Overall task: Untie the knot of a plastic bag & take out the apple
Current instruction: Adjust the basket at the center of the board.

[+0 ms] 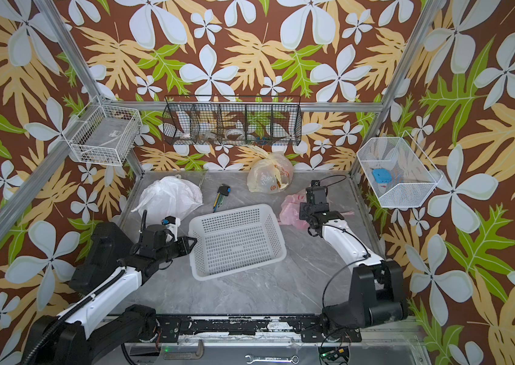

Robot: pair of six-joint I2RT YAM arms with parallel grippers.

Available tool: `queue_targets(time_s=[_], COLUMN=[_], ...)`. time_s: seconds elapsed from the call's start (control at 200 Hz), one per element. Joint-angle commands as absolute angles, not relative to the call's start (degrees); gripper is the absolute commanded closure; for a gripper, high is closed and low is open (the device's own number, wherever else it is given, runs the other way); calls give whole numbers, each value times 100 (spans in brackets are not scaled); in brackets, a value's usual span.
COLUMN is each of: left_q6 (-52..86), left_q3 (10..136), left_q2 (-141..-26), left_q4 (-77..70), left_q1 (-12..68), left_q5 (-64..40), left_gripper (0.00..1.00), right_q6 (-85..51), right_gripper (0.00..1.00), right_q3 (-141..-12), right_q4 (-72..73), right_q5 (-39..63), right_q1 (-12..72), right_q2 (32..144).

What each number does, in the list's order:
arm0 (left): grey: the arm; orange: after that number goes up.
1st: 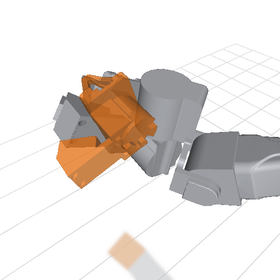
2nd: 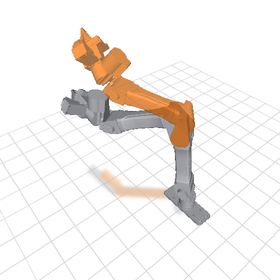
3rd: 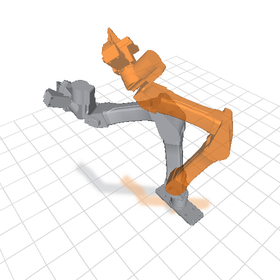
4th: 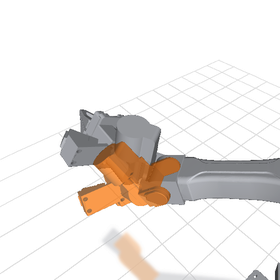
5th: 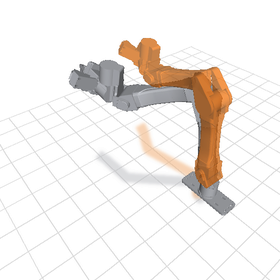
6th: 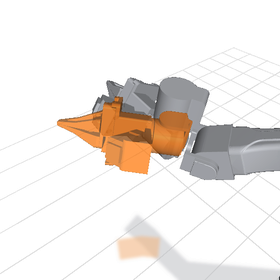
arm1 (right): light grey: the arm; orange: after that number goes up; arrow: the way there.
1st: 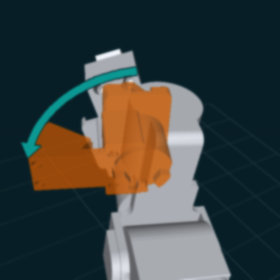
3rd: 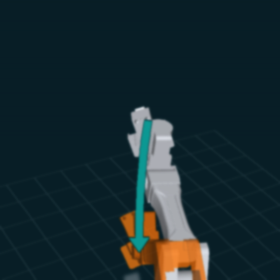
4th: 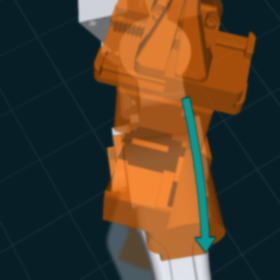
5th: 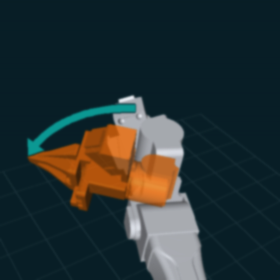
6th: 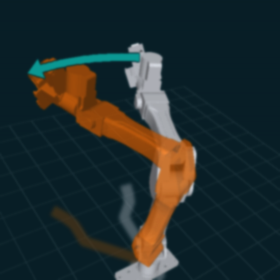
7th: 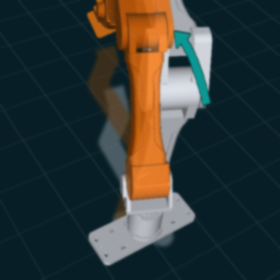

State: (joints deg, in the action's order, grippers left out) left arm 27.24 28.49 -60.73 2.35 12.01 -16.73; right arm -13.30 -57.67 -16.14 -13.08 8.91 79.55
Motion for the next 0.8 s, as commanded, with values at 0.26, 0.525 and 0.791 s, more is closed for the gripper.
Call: queue_targets(time_s=[0.26, 0.525, 0.791], left_q6=[1773, 1586, 916], left_q3=[4207, 4327, 4888], left_q2=[-7014, -6366, -6227], left_q4=[1045, 1370, 993], left_q1=[1188, 1273, 2945], left_q5=[-1069, -810, 47], left_gripper=[81, 57, 49], right_q6=[-1353, -1389, -1880], right_gripper=[100, 39, 22], right_q3=[-6527, -6655, -6011], right_q4=[-4258, -3725, -3406], right_q5=[-3098, -952, -391], right_q1=[2067, 2272, 807], right_q2=[7588, 7172, 6188])
